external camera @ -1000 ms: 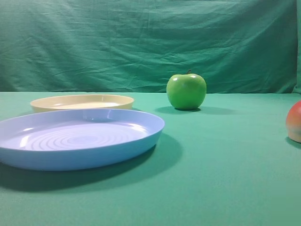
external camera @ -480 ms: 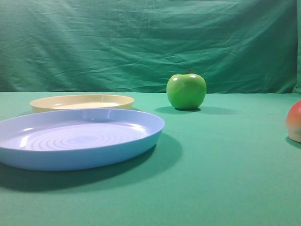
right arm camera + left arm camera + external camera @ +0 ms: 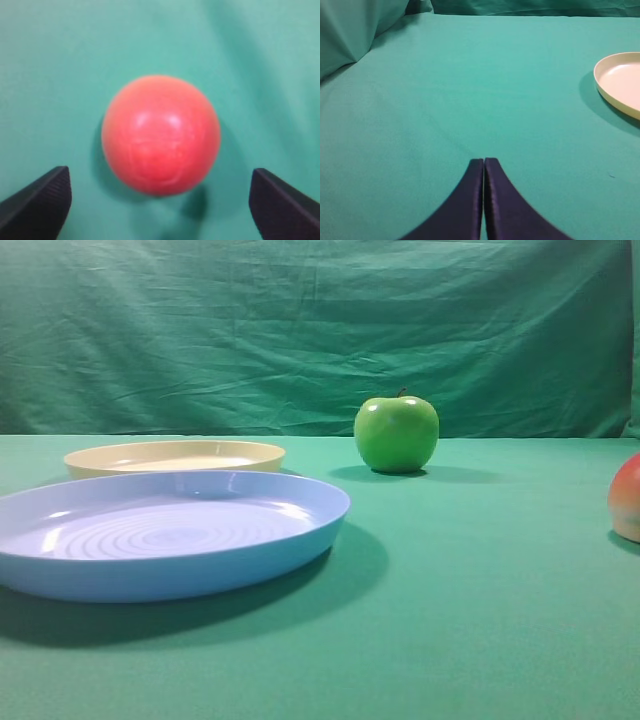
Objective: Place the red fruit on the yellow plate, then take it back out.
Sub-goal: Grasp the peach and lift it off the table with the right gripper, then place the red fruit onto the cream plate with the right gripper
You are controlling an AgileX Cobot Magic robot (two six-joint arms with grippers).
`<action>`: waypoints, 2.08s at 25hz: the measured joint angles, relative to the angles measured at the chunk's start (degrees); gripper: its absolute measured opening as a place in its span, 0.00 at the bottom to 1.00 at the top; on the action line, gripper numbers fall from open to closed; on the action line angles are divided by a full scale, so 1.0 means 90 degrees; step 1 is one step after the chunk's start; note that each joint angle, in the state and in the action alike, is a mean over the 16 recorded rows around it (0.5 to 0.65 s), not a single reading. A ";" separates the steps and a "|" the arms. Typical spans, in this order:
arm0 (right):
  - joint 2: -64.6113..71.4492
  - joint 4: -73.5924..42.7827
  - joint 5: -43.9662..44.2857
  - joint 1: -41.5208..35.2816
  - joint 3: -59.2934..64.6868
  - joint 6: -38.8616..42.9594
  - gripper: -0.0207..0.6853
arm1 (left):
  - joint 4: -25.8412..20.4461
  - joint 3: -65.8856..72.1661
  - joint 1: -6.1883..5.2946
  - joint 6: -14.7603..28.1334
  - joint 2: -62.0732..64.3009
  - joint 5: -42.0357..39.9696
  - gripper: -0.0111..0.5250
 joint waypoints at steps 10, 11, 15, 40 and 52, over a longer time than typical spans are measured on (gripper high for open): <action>0.0908 -0.0042 -0.0390 0.0000 -0.0310 0.0016 0.75 | 0.0000 0.0000 0.0000 0.0000 0.0000 0.0000 0.02; 0.0939 -0.0046 -0.0414 0.0000 -0.0321 0.0016 0.71 | 0.0000 0.0000 0.0000 0.0000 0.0000 0.0000 0.02; 0.1003 -0.0058 -0.0406 0.0000 -0.0441 0.0007 0.56 | 0.0000 0.0000 0.0000 0.0000 0.0000 0.0000 0.02; 0.1646 0.0854 0.0464 0.1335 -0.4588 -0.1986 0.30 | 0.0000 0.0000 0.0000 0.0000 0.0000 0.0000 0.02; 0.3869 0.1269 0.0170 0.2009 -0.6628 -0.2805 0.30 | 0.0000 0.0000 0.0000 0.0000 0.0000 0.0000 0.02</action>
